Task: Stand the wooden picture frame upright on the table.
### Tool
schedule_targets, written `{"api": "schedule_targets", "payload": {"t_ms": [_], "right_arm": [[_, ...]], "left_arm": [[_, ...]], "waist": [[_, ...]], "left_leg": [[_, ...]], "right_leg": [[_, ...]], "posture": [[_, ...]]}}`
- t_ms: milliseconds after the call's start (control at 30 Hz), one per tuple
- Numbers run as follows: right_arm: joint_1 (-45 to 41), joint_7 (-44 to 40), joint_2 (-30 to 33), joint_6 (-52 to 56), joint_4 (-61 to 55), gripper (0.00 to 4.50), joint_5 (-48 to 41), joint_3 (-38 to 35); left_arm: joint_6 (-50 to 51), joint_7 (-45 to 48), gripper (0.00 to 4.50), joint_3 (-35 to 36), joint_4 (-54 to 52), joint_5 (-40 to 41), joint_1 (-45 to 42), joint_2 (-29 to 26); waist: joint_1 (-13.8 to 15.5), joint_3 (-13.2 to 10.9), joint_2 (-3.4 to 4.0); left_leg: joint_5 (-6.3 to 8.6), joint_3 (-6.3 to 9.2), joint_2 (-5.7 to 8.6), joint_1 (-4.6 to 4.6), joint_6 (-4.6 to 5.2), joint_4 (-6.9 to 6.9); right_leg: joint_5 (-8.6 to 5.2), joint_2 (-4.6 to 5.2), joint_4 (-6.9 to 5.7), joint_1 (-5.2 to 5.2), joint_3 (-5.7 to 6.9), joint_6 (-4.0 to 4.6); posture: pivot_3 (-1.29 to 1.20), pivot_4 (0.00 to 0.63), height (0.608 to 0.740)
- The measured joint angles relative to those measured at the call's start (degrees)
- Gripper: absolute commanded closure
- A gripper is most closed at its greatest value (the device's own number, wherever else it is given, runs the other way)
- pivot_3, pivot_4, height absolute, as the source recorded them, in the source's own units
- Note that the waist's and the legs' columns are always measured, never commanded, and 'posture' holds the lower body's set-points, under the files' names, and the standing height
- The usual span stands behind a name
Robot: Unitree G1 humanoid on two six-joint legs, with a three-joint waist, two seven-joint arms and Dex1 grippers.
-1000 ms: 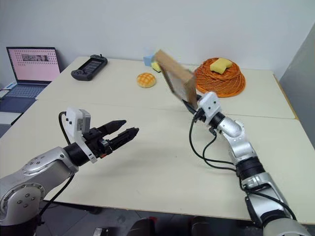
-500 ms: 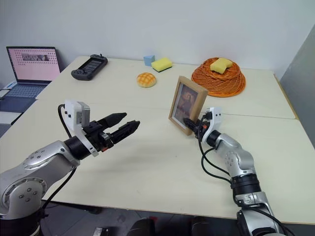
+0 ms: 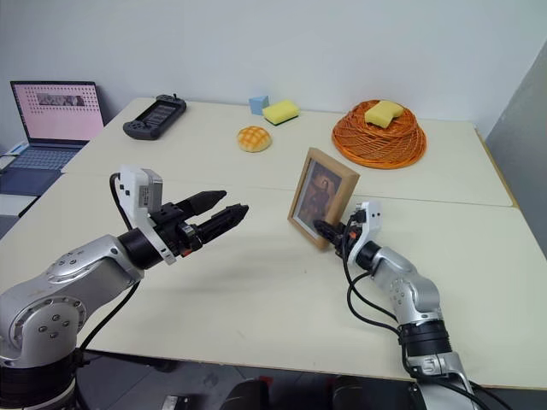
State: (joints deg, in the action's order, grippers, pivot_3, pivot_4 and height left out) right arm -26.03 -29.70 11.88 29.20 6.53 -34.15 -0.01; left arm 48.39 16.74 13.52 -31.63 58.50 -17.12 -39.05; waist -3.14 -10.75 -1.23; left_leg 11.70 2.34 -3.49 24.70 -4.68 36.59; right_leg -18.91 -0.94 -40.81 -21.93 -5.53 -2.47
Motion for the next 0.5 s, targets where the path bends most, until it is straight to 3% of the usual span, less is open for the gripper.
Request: {"api": "schedule_targets", "payload": {"t_ms": [233, 500], "right_arm": [[0.2, -2.6, 1.5, 0.0, 0.0, 3.05, 1.7, 0.1], [3.1, -15.4, 8.4, -3.6, -0.8, 3.05, 5.8, 4.9]], "left_arm": [[1.1, 0.0, 0.86, 0.0, 0.0, 0.7, 0.0, 0.0], [4.1, 2.1, 0.86, 0.0, 0.4, 3.9, -0.4, -1.0]], "waist": [[0.0, 0.0, 0.0], [-0.1, 0.0, -0.02]], "left_leg": [[0.0, 0.0, 0.01, 0.0, 0.0, -0.02], [0.0, 0.0, -0.04, -0.02, 0.0, -0.1]], "right_leg": [[0.0, 0.0, 0.04, 0.01, 0.0, 0.0], [-0.01, -0.03, 0.12, 0.03, 0.01, -0.01]], "posture": [[0.0, 0.15, 0.74], [0.0, 0.15, 0.74]]}}
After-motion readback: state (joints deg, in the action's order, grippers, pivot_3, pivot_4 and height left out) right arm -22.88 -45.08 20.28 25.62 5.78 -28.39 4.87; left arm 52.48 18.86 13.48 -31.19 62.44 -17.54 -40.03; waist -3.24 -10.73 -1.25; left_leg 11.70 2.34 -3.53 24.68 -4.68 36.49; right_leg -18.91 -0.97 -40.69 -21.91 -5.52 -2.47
